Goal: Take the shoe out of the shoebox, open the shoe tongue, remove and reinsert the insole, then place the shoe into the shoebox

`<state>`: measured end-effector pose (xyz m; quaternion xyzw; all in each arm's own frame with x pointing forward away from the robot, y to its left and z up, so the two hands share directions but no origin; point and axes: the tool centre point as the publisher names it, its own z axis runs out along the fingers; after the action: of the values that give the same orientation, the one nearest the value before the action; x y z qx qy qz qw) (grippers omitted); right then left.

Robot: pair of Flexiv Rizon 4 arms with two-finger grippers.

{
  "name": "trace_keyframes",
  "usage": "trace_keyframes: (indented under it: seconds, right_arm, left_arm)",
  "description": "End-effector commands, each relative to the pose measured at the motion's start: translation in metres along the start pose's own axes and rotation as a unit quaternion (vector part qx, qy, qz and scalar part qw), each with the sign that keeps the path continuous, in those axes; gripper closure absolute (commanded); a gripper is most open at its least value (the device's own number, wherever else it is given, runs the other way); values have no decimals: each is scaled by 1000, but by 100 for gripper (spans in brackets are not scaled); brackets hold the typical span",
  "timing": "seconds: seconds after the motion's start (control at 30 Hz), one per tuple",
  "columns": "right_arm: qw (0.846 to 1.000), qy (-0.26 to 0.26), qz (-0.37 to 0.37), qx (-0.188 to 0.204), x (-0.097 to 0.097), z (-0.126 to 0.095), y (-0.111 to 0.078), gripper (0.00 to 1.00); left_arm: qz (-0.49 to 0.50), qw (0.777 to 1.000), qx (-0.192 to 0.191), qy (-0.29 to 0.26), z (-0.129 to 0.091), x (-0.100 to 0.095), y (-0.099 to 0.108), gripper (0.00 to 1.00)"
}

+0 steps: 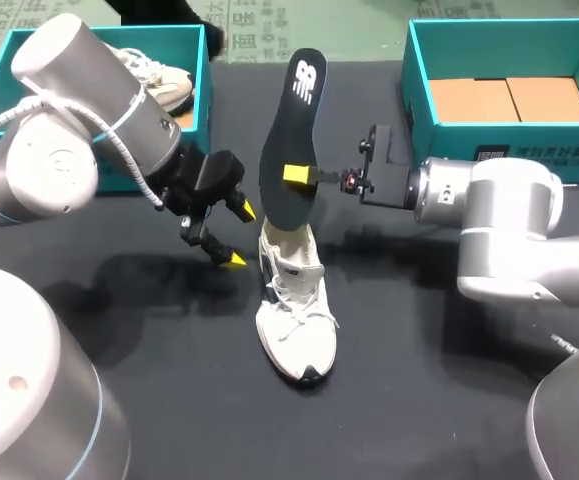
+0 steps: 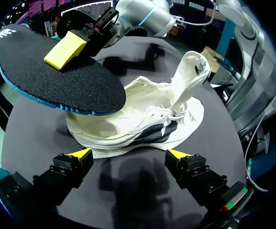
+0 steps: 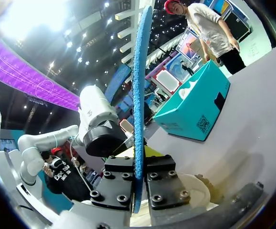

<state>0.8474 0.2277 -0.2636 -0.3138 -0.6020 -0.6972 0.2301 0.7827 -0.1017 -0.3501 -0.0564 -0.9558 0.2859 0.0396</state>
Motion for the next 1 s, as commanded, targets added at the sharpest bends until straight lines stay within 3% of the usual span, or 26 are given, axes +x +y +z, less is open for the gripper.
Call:
trace_keyframes:
  seconds: [0.03,0.37,1.0]
  right_arm:
    - [1000,10,-9,-7,-10,0,-2,100]
    - [998,56,-24,-20,-18,0,-8,100]
    - [995,72,-67,-24,-28,2,-18,100]
  left_arm:
    - [0,1000,-1,0,0,0,0,0]
    - [0,1000,-1,0,0,0,0,0]
    - [0,1000,-1,0,0,0,0,0]
